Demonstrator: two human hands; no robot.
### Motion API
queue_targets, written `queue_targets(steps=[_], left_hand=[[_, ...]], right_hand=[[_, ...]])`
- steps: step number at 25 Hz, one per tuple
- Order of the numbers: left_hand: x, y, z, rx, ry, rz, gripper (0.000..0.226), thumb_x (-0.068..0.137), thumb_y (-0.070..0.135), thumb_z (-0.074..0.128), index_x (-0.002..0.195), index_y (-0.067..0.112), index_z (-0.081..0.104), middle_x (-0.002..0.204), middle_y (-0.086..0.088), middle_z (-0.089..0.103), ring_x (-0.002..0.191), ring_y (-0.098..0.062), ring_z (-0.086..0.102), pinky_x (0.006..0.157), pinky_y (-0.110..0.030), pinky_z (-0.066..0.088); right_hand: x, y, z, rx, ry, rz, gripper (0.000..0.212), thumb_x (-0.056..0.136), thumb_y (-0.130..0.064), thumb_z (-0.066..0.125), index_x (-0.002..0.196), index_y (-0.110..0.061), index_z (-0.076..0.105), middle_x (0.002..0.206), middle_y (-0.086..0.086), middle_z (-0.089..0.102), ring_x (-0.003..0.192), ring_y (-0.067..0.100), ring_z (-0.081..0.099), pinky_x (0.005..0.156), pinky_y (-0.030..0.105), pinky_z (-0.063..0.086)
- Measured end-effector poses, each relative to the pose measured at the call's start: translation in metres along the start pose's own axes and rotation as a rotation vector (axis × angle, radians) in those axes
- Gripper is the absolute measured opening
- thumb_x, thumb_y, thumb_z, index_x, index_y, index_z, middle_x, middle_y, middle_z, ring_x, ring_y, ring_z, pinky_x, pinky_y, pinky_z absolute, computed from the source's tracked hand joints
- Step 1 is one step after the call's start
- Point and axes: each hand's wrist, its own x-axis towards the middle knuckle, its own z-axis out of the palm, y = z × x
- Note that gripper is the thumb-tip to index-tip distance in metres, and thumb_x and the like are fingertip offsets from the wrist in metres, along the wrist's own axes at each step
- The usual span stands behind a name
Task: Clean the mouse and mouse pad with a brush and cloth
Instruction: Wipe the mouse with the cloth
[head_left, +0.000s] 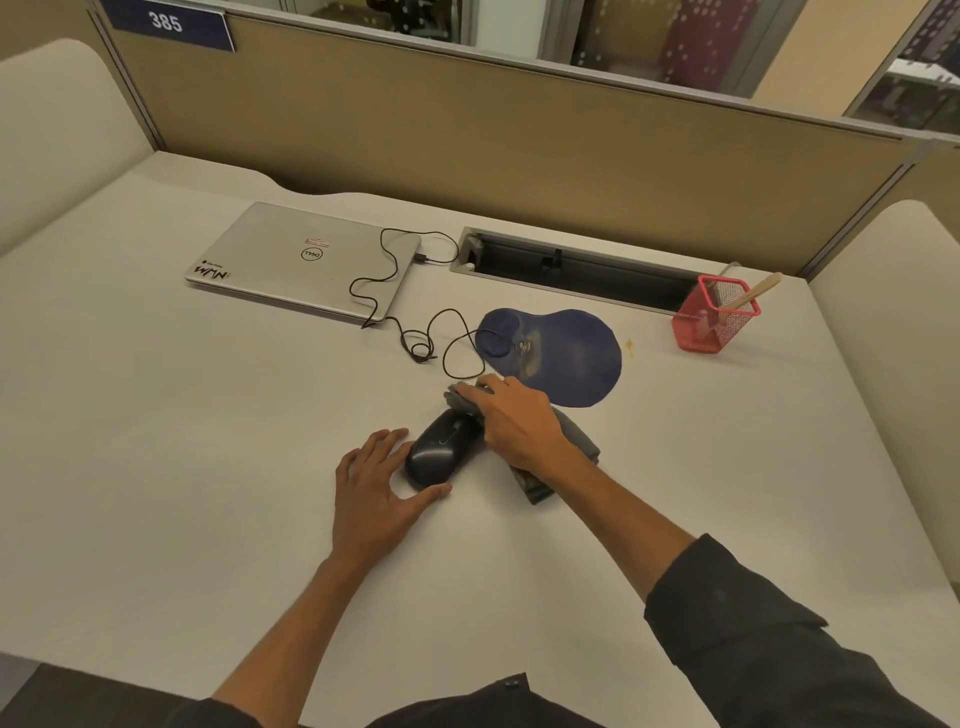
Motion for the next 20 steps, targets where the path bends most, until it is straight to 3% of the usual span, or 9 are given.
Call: queue_targets(steps=[3,9,12,15,18,20], left_hand=[[0.000,-0.001,0.001,-0.003,0.007,0.015,0.084,0.068,0.080,0.050,0.128,0.022,0.058,0.140,0.005,0.051,0.136,-0.014,0.036,0.111,-0.042,0.026],[0.000,0.001,0.000,-0.007,0.001,0.006,0.085,0.068,0.079,0.050,0.130,0.022,0.057,0.142,0.004,0.050,0.138,-0.015,0.035,0.112,-0.040,0.022],[-0.001,0.001,-0.001,0.001,-0.005,-0.001,0.087,0.067,0.080,0.049,0.131,0.022,0.056,0.143,0.004,0.049,0.139,-0.014,0.033,0.114,-0.041,0.022],[0.000,0.003,-0.001,0.006,-0.001,-0.002,0.086,0.068,0.080,0.048,0.130,0.022,0.056,0.142,0.004,0.049,0.138,-0.014,0.034,0.113,-0.040,0.021],[0.000,0.002,-0.001,0.007,0.003,0.012,0.086,0.068,0.081,0.047,0.128,0.021,0.058,0.140,0.004,0.051,0.137,-0.015,0.036,0.111,-0.041,0.024],[0.000,0.003,-0.001,0.016,0.001,0.021,0.086,0.068,0.081,0.046,0.128,0.020,0.058,0.140,0.004,0.051,0.137,-0.015,0.036,0.111,-0.041,0.025]], right_hand=[[-0.015,-0.007,0.010,-0.014,-0.013,-0.068,0.055,0.084,-0.016,0.063,0.135,-0.027,0.043,0.133,0.009,0.048,0.104,0.028,0.052,0.074,0.037,0.046],[-0.010,0.000,0.014,-0.070,0.001,0.023,0.048,0.088,-0.015,0.059,0.134,-0.024,0.049,0.145,0.006,0.036,0.119,0.027,0.041,0.088,0.038,0.042],[-0.003,0.007,0.000,0.023,-0.018,0.048,0.041,0.086,-0.020,0.060,0.127,-0.027,0.056,0.136,0.001,0.047,0.112,0.024,0.046,0.083,0.036,0.044],[-0.001,0.008,-0.013,0.242,0.089,0.176,0.043,0.085,-0.018,0.060,0.126,-0.028,0.056,0.123,0.000,0.058,0.101,0.023,0.055,0.079,0.038,0.049],[-0.017,-0.002,-0.002,0.170,0.105,0.062,0.043,0.084,-0.019,0.062,0.126,-0.028,0.056,0.116,0.001,0.063,0.095,0.022,0.058,0.075,0.032,0.047],[-0.026,-0.005,0.010,0.149,0.065,0.048,0.045,0.085,-0.017,0.063,0.129,-0.025,0.054,0.126,0.005,0.058,0.104,0.025,0.054,0.083,0.035,0.045]])
